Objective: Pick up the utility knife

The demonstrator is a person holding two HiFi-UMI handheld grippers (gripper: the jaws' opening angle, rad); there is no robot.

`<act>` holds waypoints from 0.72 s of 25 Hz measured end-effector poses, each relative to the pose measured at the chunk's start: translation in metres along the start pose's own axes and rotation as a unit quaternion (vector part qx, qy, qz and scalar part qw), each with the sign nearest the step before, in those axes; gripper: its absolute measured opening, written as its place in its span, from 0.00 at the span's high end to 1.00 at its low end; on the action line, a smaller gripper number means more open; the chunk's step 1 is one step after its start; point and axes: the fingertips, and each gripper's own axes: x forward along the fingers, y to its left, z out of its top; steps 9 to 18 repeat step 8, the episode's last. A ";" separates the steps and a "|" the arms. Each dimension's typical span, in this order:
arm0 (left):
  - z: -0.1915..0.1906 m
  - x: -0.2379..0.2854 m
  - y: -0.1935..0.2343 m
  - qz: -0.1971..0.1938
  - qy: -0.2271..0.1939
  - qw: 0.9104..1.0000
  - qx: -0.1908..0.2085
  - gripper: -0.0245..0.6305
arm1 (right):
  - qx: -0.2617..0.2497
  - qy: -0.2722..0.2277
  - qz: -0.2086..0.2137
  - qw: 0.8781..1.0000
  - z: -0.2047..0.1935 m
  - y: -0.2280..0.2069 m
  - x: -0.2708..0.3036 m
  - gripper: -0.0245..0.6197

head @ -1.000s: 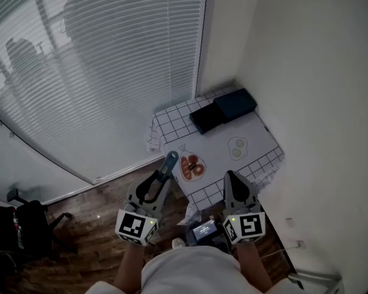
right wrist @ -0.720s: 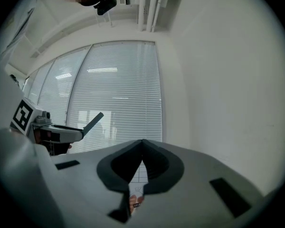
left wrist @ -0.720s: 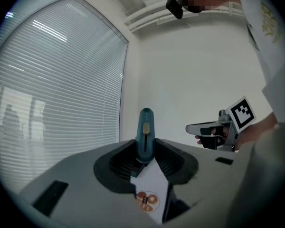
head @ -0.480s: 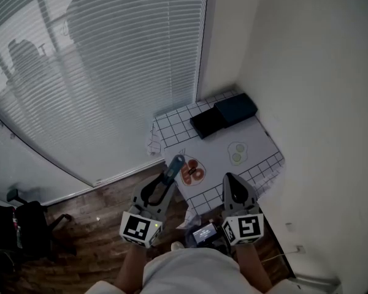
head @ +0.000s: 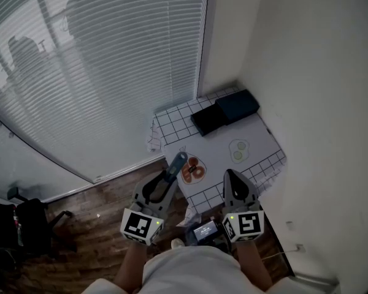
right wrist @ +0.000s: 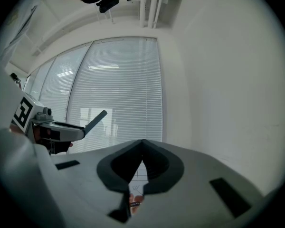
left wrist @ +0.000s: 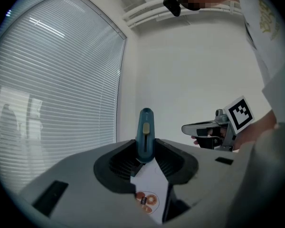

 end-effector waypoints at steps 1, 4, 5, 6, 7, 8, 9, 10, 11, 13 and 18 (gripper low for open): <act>-0.001 0.002 0.000 0.000 0.001 1.000 0.001 0.76 | 0.000 0.000 -0.001 1.000 -0.001 -0.001 0.002 0.95; -0.003 0.007 0.003 0.001 0.004 1.000 0.004 0.76 | 0.001 0.001 -0.001 1.000 -0.002 -0.004 0.006 0.95; -0.005 0.008 0.004 0.001 0.005 1.000 0.006 0.76 | 0.001 0.001 -0.001 1.000 -0.003 -0.005 0.007 0.95; -0.006 0.009 0.005 0.002 0.007 1.000 0.008 0.76 | 0.001 0.001 -0.001 1.000 -0.004 -0.006 0.008 0.95; -0.008 0.011 0.006 0.002 0.011 1.000 0.009 0.76 | 0.001 0.001 -0.001 1.000 -0.006 -0.007 0.009 0.95; -0.010 0.012 0.007 0.003 0.014 1.000 0.009 0.76 | 0.001 0.001 -0.001 1.000 -0.007 -0.009 0.011 0.95; -0.010 0.012 0.007 0.003 0.014 1.000 0.009 0.76 | 0.001 0.001 -0.001 1.000 -0.007 -0.009 0.011 0.95; -0.010 0.012 0.007 0.003 0.014 1.000 0.009 0.76 | 0.001 0.001 -0.001 1.000 -0.007 -0.009 0.011 0.95; -0.010 0.012 0.007 0.003 0.014 1.000 0.009 0.76 | 0.001 0.001 -0.001 1.000 -0.007 -0.009 0.011 0.95; -0.010 0.012 0.007 0.003 0.014 1.000 0.009 0.76 | 0.001 0.001 -0.001 1.000 -0.007 -0.009 0.011 0.95; -0.010 0.012 0.007 0.003 0.014 1.000 0.009 0.76 | 0.001 0.001 -0.001 1.000 -0.007 -0.009 0.011 0.95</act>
